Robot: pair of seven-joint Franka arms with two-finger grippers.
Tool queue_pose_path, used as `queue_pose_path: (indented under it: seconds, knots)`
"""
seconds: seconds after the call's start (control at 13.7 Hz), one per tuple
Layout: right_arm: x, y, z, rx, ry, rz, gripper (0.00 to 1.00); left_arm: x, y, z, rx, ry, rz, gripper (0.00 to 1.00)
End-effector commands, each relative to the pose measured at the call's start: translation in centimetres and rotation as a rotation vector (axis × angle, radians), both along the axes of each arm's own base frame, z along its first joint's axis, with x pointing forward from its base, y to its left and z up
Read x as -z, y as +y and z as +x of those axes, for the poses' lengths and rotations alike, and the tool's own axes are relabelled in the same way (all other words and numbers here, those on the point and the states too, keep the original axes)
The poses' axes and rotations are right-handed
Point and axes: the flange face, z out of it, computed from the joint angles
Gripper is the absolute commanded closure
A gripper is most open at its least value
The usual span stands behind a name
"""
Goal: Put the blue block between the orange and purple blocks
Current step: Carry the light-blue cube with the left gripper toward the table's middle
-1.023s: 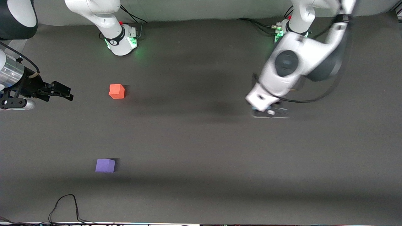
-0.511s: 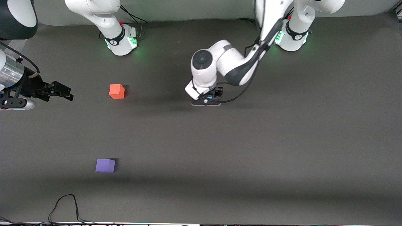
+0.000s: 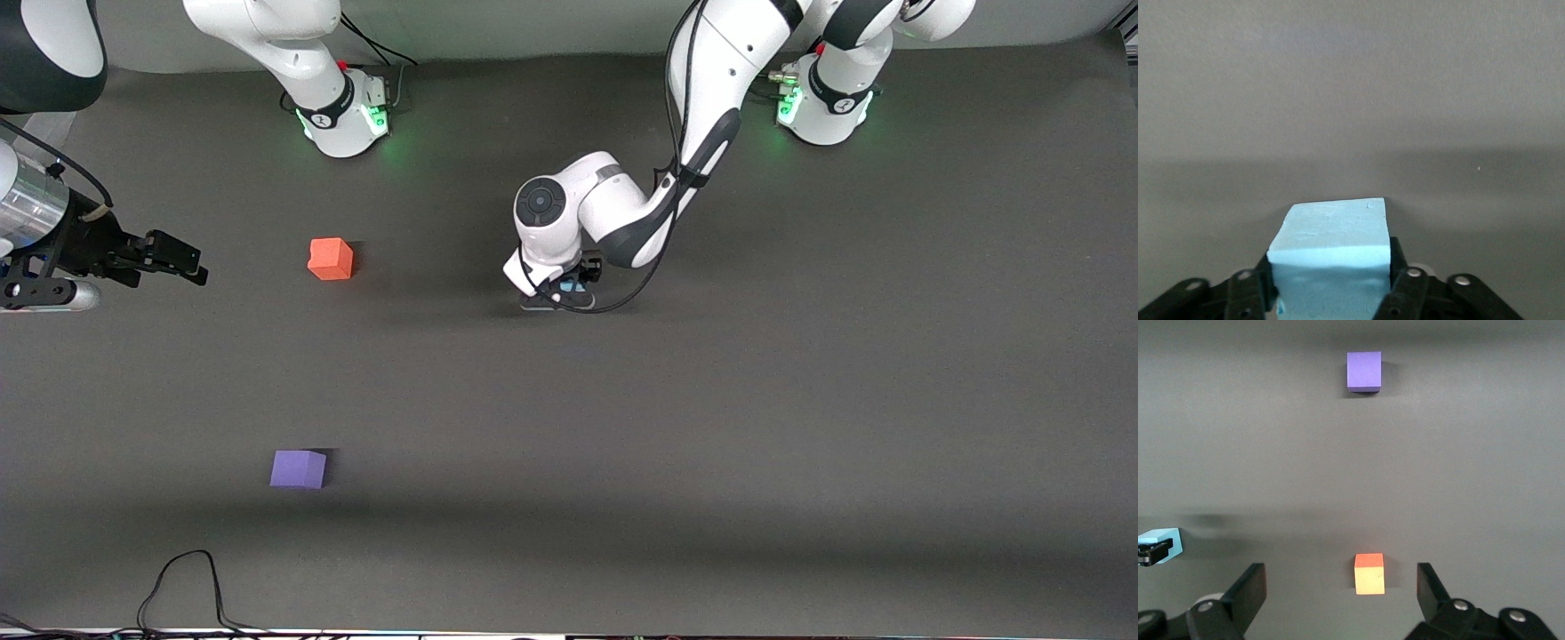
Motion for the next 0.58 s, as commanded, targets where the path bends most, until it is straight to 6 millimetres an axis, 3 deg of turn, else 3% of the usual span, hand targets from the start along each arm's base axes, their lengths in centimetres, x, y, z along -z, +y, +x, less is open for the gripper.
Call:
queue_pose_path:
  seconds: [0.0, 0.07, 0.22, 0.29, 0.44, 0.51]
  knots:
    - [-0.1, -0.2, -0.2, -0.019, -0.003, -0.019, 0.00, -2.0, -0.2, 1.4, -0.012, -0.029, 0.002, 0.00]
    - [-0.2, -0.1, -0.2, -0.017, -0.005, -0.018, 0.00, -3.2, 1.0, 2.9, -0.025, -0.026, 0.017, 0.00]
    - [-0.1, 0.2, -0.2, -0.021, -0.002, -0.004, 0.00, -9.5, 4.2, 5.0, 0.008, 0.002, 0.040, 0.00]
    - [0.5, 0.4, 0.0, -0.031, 0.010, -0.005, 0.00, -13.4, 6.8, 6.6, 0.008, 0.029, 0.031, 0.00]
    - [0.6, 1.6, -0.2, -0.056, 0.022, -0.005, 0.00, -20.1, 14.1, 10.4, 0.004, 0.079, -0.020, 0.00]
    - [1.0, 1.9, -0.4, -0.058, 0.036, -0.007, 0.00, -22.0, 18.4, 12.5, -0.005, 0.095, -0.024, 0.00]
